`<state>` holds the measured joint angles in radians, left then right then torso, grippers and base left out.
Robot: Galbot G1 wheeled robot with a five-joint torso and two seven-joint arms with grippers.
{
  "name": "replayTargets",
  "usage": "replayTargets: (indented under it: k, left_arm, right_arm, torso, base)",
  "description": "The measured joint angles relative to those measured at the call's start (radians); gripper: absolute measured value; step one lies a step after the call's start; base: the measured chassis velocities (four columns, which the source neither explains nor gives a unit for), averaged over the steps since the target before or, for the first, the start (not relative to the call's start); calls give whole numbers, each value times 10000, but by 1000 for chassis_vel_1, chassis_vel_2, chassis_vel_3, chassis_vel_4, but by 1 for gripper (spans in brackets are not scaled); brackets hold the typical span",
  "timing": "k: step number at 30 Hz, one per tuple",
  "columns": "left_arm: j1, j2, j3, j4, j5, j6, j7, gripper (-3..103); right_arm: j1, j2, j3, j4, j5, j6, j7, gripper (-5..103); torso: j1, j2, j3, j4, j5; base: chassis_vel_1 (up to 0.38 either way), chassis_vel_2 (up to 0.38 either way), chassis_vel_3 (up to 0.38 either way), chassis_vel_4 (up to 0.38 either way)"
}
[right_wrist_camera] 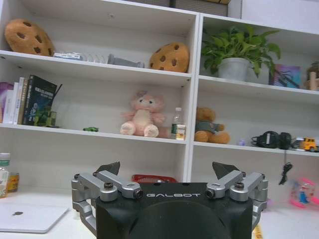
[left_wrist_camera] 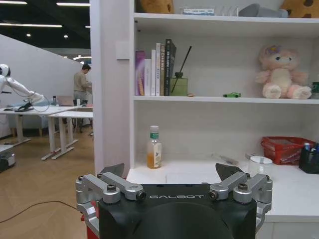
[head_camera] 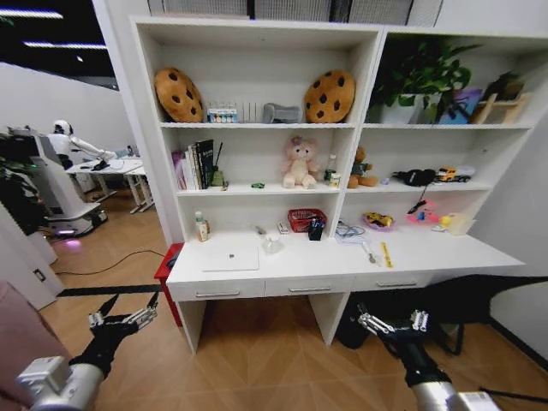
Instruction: Organize the objects on the table.
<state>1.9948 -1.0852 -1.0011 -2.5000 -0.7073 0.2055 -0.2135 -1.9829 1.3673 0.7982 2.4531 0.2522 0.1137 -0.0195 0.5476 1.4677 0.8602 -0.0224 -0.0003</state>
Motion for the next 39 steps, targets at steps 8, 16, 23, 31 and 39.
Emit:
replayTargets:
  k: [8,16,23,31,39]
  left_arm:
    - [-2,1,0,0,-1,0,2,100]
    - [-2,1,0,0,0,0,1,100]
    - [-2,1,0,-1,0,0,1,100]
    - [-2,1,0,0,0,0,1,100]
    - [-2,0,0,0,0,0,2,100]
  right_arm:
    - [9,0,-1,0,0,0,0,100]
    - [5,-1,-1,0,0,0,0,100]
    - [5,0,-1,0,0,0,1,100]
    - [5,0,-1,0,0,0,1,100]
    - [5,-1,-1,0,0,0,1,100]
  torso:
    - [23,-12,8,15,3]
    - [9,-5,2,3,3]
    - [9,-5,3,6,4]
    - [9,-5,3,6,4]
    - [9,-4,2,7,4]
  base:
    - [-62,15,61,-42]
    - [-1,16,27,-8]
    - [0,0,0,0]
    - [0,0,0,0]
    - [0,0,0,0]
